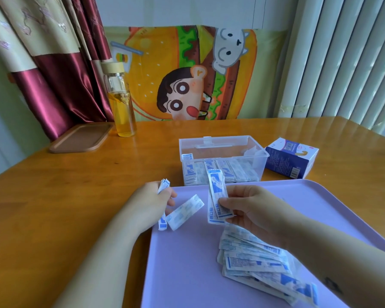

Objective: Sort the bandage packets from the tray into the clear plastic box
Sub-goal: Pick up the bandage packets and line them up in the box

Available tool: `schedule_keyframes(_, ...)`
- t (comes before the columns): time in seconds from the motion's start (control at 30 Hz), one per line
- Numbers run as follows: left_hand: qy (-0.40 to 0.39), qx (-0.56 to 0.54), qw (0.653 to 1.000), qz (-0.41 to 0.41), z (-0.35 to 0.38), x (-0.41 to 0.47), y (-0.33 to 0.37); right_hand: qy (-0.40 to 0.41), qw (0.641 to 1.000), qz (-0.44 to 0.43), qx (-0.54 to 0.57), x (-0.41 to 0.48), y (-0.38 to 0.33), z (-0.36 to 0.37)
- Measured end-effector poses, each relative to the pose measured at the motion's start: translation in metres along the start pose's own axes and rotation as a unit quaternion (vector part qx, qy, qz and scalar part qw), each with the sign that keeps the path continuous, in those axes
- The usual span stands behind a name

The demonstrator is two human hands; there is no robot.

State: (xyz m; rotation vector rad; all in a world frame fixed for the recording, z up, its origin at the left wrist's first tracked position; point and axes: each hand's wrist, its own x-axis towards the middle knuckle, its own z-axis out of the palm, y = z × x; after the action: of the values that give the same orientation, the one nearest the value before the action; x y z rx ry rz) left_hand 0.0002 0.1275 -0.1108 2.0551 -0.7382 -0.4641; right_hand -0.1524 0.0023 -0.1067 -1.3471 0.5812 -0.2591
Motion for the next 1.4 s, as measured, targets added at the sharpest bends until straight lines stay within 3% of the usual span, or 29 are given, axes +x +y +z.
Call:
schedule_keyframes(0.1, 0.064, -0.044, 0.997, 0.01, -0.002, 0.006, -0.003, -0.005, 1.0, -0.004, 0.007, -0.001, -0.002, 0.001)
schedule_keyframes(0.17, 0.105, -0.141, 0.985, 0.005, -0.003, 0.008, 0.001, -0.014, 1.0, -0.013, 0.006, -0.002, -0.003, 0.005)
schedule_keyframes(0.23, 0.043, -0.335, 0.941, -0.03, 0.001, 0.003, 0.01, -0.009, 1.0, -0.025, -0.017, -0.002, -0.003, 0.01)
schedule_keyframes(0.3, -0.074, -0.465, 0.88, -0.054, 0.008, -0.005, 0.018, -0.004, 0.999, -0.039, -0.032, -0.001, -0.003, 0.018)
schedule_keyframes(0.37, -0.173, -0.451, 0.874, -0.052, 0.021, -0.011, 0.025, -0.006, 0.999, -0.045, -0.02, 0.001, -0.003, 0.026)
schedule_keyframes(0.47, -0.149, -0.477, 0.864, -0.069, 0.031, -0.017, 0.03, 0.016, 0.994, -0.077, -0.08, 0.004, -0.002, 0.034)
schedule_keyframes(0.6, -0.089, -0.604, 0.779, -0.143, 0.025, -0.01, 0.027, 0.035, 0.943, -0.172, -0.284, 0.005, -0.014, 0.029)
schedule_keyframes(0.67, -0.084, -0.643, 0.747, -0.145, 0.019, -0.007, 0.025, -0.008, 0.881, -0.234, -0.412, 0.003, -0.021, 0.023)
schedule_keyframes(0.77, -0.102, -0.623, 0.762, -0.144, 0.02, -0.009, 0.026, -0.074, 0.751, -0.303, -0.582, 0.003, -0.024, 0.024)
schedule_keyframes(0.83, -0.14, -0.57, 0.796, -0.146, 0.025, -0.015, 0.029, -0.08, 0.712, -0.312, -0.624, 0.005, -0.024, 0.03)
schedule_keyframes(0.9, -0.171, -0.513, 0.829, -0.139, 0.029, -0.02, 0.031, -0.076, 0.7, -0.303, -0.642, 0.011, -0.027, 0.032)
schedule_keyframes(1.1, -0.155, -0.502, 0.843, -0.114, 0.027, -0.021, 0.033, -0.104, 0.715, -0.275, -0.634, 0.014, -0.043, 0.03)
schedule_keyframes(1.23, -0.136, -0.466, 0.872, -0.065, 0.02, -0.015, 0.027, -0.093, 0.833, -0.227, -0.496, 0.015, -0.067, 0.025)
schedule_keyframes(1.4, -0.217, -0.385, 0.897, -0.016, 0.018, -0.022, 0.025, -0.081, 0.857, -0.199, -0.469, 0.019, -0.073, 0.023)
